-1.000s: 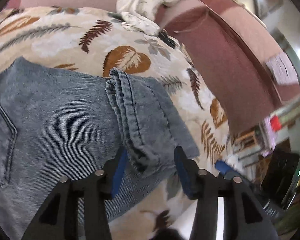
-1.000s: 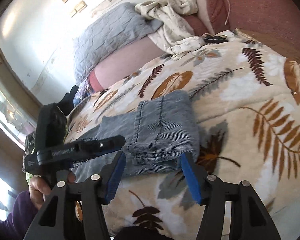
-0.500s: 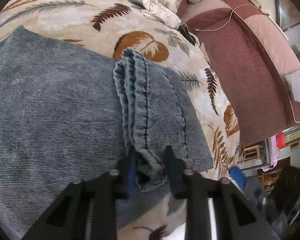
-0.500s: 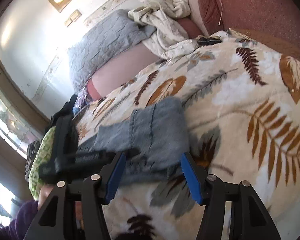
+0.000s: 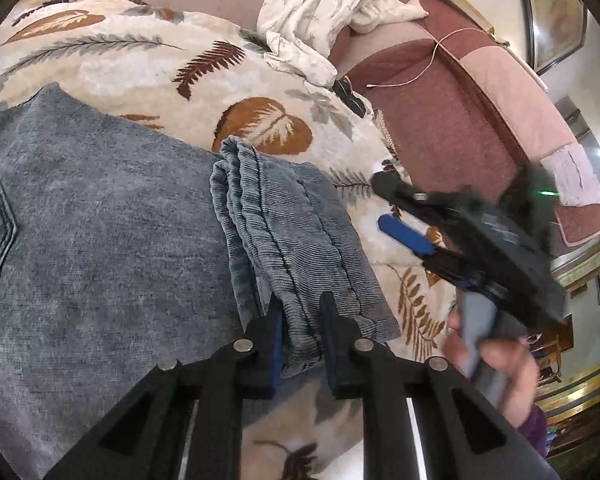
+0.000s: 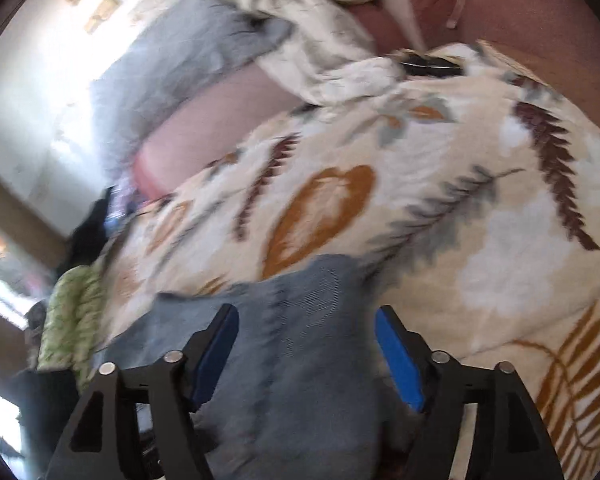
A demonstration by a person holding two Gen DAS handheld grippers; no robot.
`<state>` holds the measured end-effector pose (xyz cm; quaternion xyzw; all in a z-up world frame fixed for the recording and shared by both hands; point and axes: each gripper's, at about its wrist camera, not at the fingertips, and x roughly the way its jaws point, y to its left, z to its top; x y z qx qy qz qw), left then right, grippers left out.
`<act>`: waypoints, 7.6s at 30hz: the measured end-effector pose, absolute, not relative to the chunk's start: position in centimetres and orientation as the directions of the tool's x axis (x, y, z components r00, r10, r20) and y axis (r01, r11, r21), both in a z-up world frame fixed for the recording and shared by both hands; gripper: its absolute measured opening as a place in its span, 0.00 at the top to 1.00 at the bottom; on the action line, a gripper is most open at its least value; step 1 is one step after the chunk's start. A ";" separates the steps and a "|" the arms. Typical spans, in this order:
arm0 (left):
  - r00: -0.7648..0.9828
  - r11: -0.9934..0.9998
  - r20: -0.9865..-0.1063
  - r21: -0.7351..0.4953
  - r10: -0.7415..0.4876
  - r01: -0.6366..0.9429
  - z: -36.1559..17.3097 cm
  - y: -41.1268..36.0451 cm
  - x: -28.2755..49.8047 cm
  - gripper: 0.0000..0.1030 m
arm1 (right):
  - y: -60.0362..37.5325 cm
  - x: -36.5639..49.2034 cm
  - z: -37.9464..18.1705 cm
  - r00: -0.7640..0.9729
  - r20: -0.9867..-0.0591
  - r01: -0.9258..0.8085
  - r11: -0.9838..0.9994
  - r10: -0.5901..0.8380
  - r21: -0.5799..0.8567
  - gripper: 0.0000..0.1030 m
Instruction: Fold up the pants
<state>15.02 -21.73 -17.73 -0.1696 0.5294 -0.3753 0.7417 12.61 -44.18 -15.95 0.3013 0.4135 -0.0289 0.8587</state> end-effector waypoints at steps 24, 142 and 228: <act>0.213 0.720 -0.696 -0.604 -0.685 0.342 -20.9 -23.6 12.5 0.70 | -34.7 24.9 -14.8 0.206 -0.898 0.033 0.914 0.390 0.404 0.26; 0.587 0.907 -0.776 -0.390 -0.230 -0.160 -16.0 14.9 7.1 0.37 | 3.1 20.8 -10.0 0.258 -0.803 -0.376 0.821 0.538 0.429 0.24; 0.549 0.922 -0.770 -0.387 -0.325 0.003 -18.6 12.4 9.9 0.87 | 4.0 28.0 -16.5 0.311 -0.937 -0.358 0.933 0.161 0.041 0.26</act>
